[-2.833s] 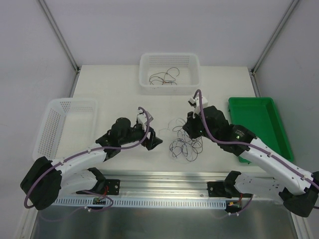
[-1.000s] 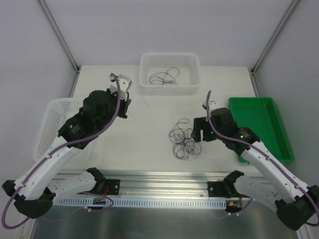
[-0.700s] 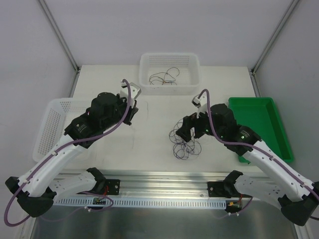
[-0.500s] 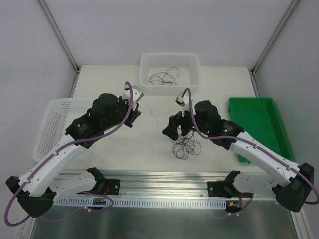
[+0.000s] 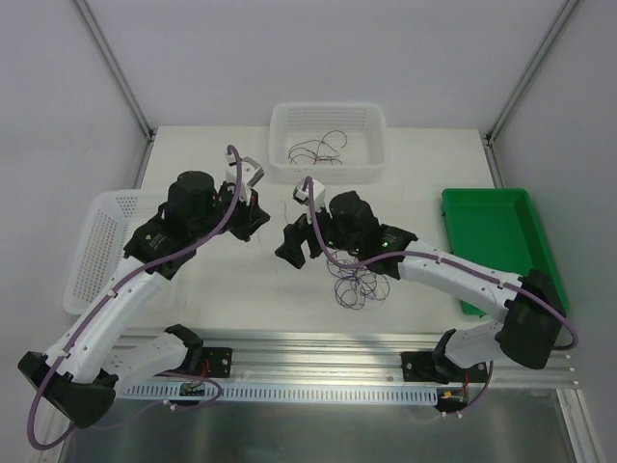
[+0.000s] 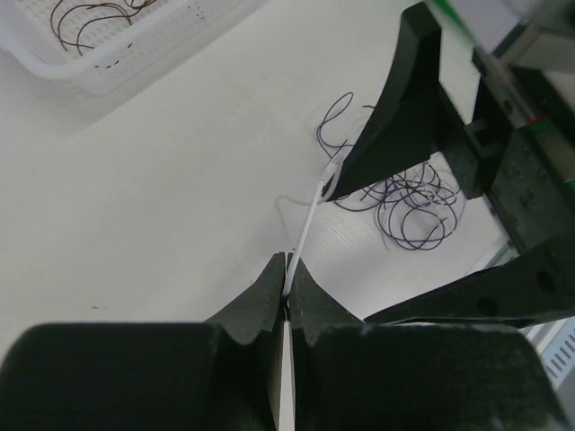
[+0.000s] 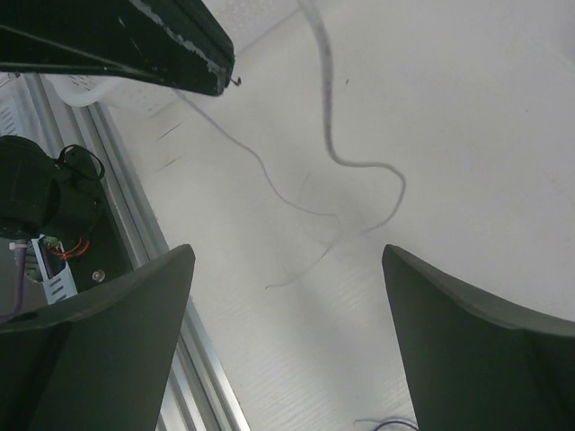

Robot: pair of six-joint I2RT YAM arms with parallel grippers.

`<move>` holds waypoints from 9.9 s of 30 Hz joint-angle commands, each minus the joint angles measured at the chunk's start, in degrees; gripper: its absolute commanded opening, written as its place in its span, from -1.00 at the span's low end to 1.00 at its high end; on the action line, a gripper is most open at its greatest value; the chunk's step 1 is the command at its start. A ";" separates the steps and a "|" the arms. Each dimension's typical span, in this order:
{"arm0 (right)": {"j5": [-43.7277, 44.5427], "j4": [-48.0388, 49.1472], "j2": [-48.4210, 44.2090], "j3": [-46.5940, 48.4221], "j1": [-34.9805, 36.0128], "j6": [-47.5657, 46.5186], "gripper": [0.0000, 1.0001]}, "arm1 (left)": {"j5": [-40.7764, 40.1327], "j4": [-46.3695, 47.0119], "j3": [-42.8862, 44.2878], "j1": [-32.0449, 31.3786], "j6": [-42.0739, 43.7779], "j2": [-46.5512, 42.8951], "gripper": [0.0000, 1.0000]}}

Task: Untangle the cables

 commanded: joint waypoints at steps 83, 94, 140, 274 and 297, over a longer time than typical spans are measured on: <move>50.17 -28.33 -28.34 6.91 -41.88 1.61 -0.99 | 5.73 12.07 -9.01 11.65 -11.78 -6.00 0.98; 45.24 -24.30 -14.73 3.48 -62.05 14.54 -0.99 | 4.85 12.06 -9.54 11.73 -11.78 -6.00 0.98; 19.24 -37.03 -4.15 7.09 -58.82 13.50 0.98 | 7.75 12.06 -10.07 11.65 -12.83 -3.36 0.98; 3.85 -17.26 9.52 -5.32 -13.46 24.57 0.47 | -25.47 16.99 -29.93 -0.31 -30.68 3.49 -1.00; 25.44 -43.95 -15.05 11.19 -11.87 10.34 -0.99 | -31.27 16.90 -32.57 -0.31 -30.59 4.80 -1.00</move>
